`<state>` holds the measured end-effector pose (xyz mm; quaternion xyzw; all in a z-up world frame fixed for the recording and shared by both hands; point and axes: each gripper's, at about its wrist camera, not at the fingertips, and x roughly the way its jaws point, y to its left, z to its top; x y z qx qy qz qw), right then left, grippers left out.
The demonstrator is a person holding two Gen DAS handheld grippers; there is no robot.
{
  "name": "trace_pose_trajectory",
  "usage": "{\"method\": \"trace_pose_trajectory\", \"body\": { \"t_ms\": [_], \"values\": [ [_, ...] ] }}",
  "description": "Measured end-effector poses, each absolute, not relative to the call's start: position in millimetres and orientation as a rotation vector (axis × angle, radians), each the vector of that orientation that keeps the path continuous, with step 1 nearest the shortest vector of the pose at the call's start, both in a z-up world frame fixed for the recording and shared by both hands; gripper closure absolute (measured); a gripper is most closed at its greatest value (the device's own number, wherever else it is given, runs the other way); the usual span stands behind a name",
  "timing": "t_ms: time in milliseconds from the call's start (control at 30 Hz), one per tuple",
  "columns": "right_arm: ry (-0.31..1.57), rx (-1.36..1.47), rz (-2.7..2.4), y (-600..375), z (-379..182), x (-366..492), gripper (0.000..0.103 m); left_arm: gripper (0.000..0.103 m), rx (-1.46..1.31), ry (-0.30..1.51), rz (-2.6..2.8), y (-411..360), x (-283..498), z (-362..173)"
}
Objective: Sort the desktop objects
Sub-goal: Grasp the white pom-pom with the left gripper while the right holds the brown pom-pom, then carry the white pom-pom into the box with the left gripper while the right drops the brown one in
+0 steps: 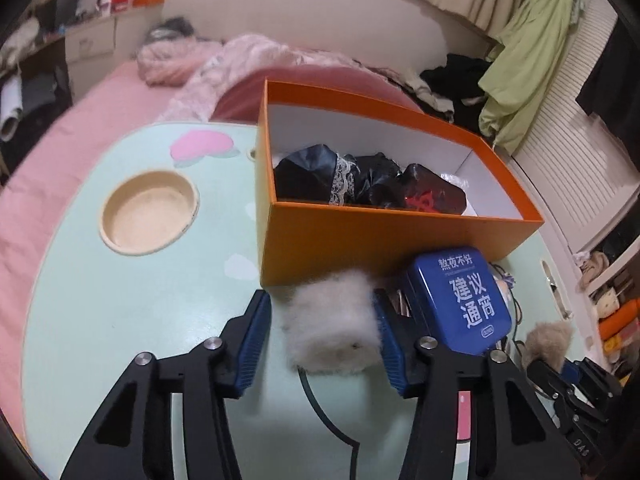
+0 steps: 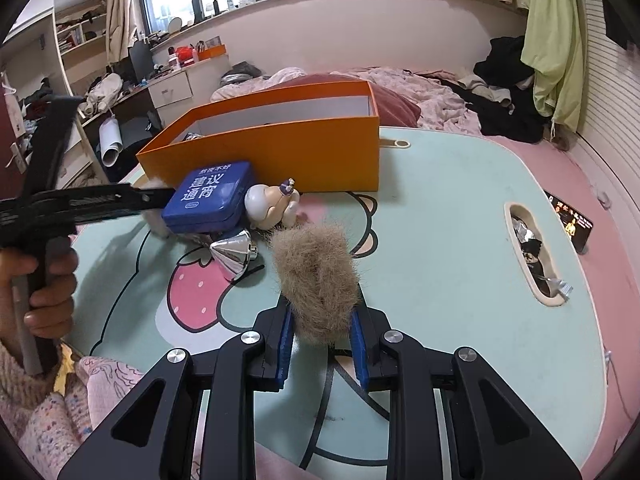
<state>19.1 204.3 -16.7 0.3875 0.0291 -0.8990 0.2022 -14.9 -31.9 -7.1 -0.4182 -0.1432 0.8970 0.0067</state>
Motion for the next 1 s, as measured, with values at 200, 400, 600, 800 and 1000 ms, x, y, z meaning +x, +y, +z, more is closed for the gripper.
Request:
{"method": "trace_pose_trajectory", "body": {
  "t_ms": [200,400,600,800,1000],
  "values": [
    [0.087,1.108,-2.504,202.1,-21.4,18.2,0.077,0.07,-1.284,-0.256,2.834,-12.3,-0.5,-6.2],
    [0.097,1.078,-2.523,201.0,-15.5,21.4,0.077,0.071,-1.186,-0.285,2.851,-16.2,32.8,10.3],
    [0.074,1.029,-2.516,193.6,14.0,9.7,0.077,0.071,-1.108,-0.302,2.857,-23.0,24.3,44.9],
    [0.042,0.957,-2.56,181.3,53.1,-36.5,0.077,0.071,-1.128,-0.267,2.874,-22.0,-27.7,69.3],
    [0.075,0.998,-2.574,156.2,58.5,-98.6,0.077,0.071,-1.185,-0.259,2.876,-17.8,-84.9,74.8]
  ]
}}
